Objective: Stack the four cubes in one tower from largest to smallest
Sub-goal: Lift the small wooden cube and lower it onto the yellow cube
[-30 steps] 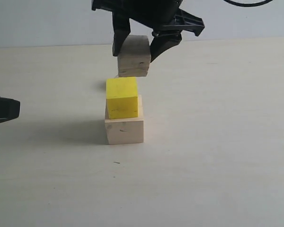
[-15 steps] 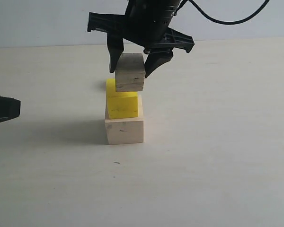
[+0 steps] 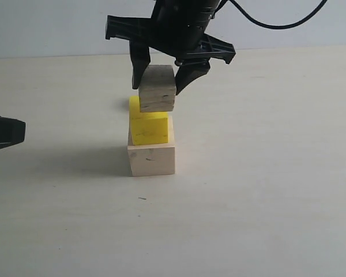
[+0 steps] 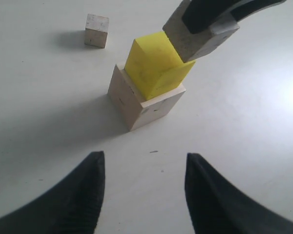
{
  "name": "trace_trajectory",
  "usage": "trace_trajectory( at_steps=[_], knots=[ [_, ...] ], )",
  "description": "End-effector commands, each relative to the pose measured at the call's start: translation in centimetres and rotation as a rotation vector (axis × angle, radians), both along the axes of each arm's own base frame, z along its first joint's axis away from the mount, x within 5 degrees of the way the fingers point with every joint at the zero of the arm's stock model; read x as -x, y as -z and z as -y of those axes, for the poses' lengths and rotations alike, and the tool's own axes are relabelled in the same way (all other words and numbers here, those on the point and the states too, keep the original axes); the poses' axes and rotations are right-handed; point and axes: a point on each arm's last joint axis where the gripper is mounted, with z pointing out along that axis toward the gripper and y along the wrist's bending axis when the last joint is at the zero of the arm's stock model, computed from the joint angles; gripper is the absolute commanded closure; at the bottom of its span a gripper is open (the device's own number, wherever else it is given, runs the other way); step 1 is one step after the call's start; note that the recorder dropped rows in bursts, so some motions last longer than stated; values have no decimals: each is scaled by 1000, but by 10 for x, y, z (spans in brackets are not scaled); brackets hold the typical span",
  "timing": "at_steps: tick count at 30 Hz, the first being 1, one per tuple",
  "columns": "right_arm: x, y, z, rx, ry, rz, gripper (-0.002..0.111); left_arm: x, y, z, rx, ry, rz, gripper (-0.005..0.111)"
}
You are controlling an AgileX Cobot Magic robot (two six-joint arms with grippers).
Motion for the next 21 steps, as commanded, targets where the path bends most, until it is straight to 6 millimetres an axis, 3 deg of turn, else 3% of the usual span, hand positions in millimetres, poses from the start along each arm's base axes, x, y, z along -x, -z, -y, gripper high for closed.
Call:
trace_trajectory(
  at_steps=[1,12,21],
  knots=[
    [-2,4,-4,-11,-13,-6,108,0,0,0,9,-9,4,56],
    [-12,6,-8,9,-6,23,108,0,0,0,7,-7,6,56],
    [-9,5,-11,-35,-20,-3,108,0,0,0,9,-7,6,56]
  ],
)
